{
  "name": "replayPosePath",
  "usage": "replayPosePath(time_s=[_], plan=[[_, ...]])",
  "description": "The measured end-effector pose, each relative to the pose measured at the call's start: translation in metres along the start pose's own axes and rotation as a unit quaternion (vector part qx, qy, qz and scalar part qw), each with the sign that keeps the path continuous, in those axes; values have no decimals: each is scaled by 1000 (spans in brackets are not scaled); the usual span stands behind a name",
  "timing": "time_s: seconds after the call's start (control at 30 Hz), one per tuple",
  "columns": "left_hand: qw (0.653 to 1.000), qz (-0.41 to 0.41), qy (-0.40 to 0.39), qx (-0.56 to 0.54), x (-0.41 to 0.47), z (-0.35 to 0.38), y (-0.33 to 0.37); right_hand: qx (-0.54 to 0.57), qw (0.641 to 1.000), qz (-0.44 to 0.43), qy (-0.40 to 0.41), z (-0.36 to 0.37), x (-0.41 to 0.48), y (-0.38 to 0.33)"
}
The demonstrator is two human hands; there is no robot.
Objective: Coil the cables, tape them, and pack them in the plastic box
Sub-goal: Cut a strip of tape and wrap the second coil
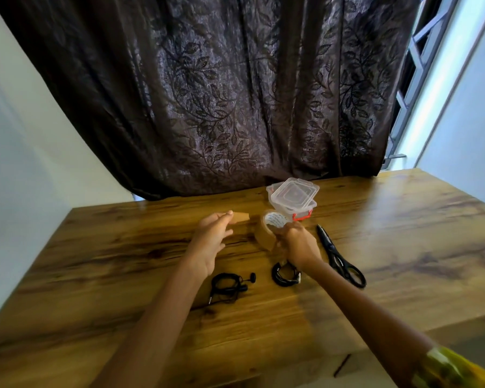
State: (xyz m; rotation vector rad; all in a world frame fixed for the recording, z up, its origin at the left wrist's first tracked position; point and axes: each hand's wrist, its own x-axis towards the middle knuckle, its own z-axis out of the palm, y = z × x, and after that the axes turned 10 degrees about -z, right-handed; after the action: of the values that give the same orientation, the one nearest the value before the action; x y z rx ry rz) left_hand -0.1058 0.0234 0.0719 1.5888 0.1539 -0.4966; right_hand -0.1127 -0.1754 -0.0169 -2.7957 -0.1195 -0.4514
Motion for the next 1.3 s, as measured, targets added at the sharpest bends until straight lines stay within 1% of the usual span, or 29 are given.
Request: replayPosePath(time_s=[0.07,0.2,0.27,0.43,0.5,0.53,0.57,0.6,0.63,0.67,0.7,0.73,0.77,0.8,0.87,0.97,1.3], plan=[[1000,-5,2,-6,1,-3,-5,-32,999,0,-18,1,6,6],[1000,1,8,-16,2,-8,-10,-71,996,32,-51,8,10,13],[1000,3,9,-13,3,-11,-12,-89,993,29,-65,12,10,14],[1000,7,9,-8,5,-13,-15,-95,992,32,-76,13,15,15],[1000,8,8,-6,6,-14,-16,-69,994,43,-77,11,18,13],[1000,8,9,-5,6,-14,-16,-32,996,52,-58,10,20,10],[1000,9,10,-5,7,-14,-17,29,997,63,-26,9,21,5],[1000,10,12,-4,8,-14,-17,114,990,82,2,5,21,-5],[1000,11,16,-5,8,-13,-18,218,970,104,20,0,20,-16],[1000,13,21,-6,9,-13,-18,332,935,127,22,-6,18,-30],[999,16,26,-8,10,-12,-18,438,886,150,16,-11,16,-43],[999,21,31,-12,11,-12,-19,519,838,168,5,-15,12,-54],[999,26,34,-18,12,-12,-19,571,801,177,-9,-19,9,-63],[999,29,36,-27,13,-11,-19,604,777,177,-20,-22,6,-69],[998,30,40,-40,14,-10,-19,639,749,172,-29,-23,1,-79],[997,35,46,-46,16,-10,-21,668,724,175,-15,-21,-2,-87],[998,45,32,-29,16,-13,-25,737,633,236,-20,-15,1,-90]])
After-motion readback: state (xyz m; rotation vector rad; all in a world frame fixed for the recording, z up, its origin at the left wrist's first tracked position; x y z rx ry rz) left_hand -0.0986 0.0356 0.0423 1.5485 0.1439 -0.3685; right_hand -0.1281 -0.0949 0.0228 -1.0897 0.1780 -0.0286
